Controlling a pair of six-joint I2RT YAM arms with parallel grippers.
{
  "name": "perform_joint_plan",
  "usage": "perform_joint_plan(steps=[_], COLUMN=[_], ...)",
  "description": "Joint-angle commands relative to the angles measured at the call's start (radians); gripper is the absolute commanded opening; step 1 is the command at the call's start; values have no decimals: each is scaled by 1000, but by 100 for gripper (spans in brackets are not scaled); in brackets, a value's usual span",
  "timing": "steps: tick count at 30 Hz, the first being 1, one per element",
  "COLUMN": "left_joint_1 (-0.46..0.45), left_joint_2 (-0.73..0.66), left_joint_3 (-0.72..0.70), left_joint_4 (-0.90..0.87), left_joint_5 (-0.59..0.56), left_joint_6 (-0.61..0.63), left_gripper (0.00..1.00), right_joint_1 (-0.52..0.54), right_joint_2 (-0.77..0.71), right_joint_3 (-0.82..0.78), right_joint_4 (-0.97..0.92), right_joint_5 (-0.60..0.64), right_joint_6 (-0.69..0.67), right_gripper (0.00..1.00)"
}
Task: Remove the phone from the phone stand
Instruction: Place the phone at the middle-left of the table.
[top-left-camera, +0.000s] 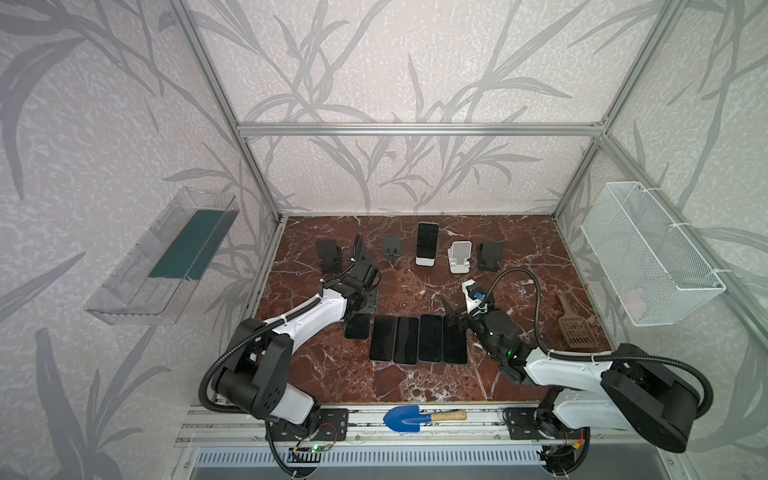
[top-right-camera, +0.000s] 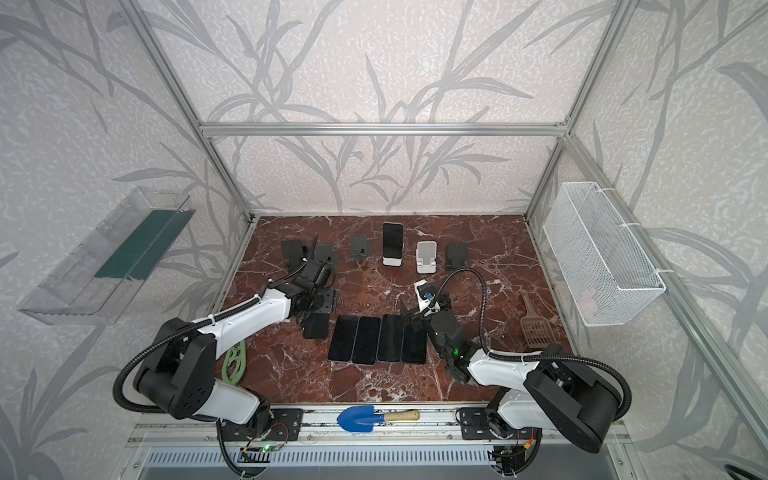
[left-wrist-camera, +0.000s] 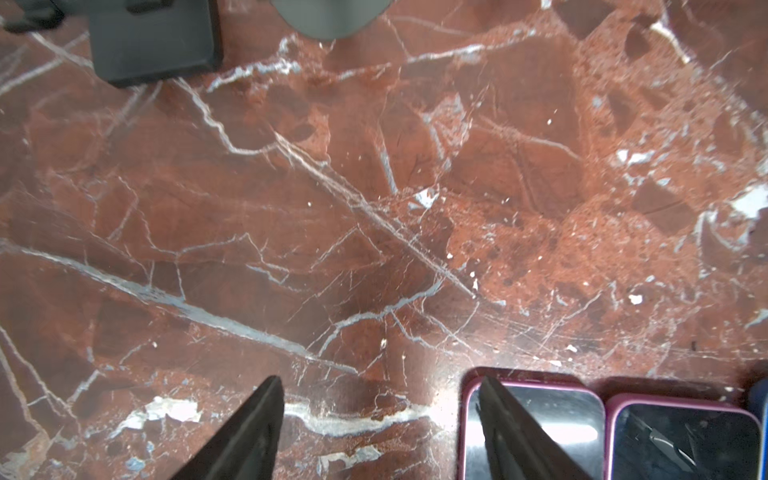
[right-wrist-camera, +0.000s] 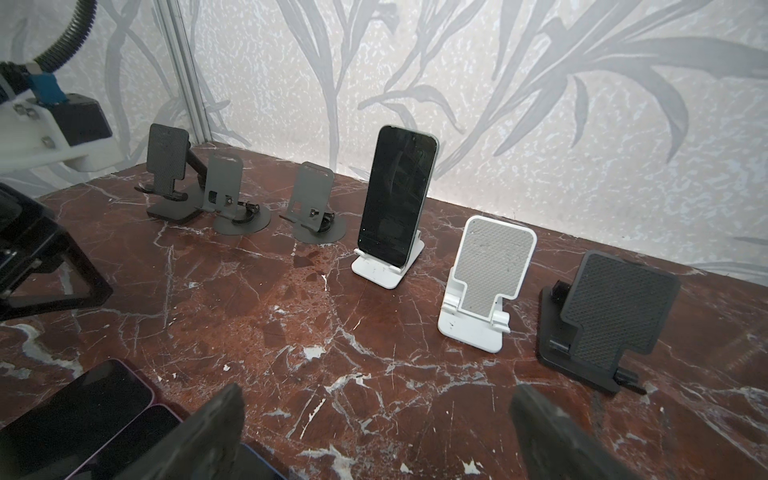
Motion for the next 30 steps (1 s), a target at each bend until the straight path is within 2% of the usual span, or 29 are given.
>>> perform_joint_plan(steps=[1,14,30], left_joint_1=[5,5,5], left_joint_2=[5,8,32], left_joint_3=[-19,-108,-132], left_joint_4=[43,128,158], left_joint_5=[-3,-4,-10], left_joint_6=[-16,-48,-42], left_gripper=[42,41,41], right_joint_1=[-4,-4,-4], right_joint_2=[-22,2,-17], right_joint_3=[-10,-6,-8], right_joint_4=[33,44,34], right_joint_5=[9,-8,-5], right_joint_6=[13,28,26], right_gripper=[99,99,99])
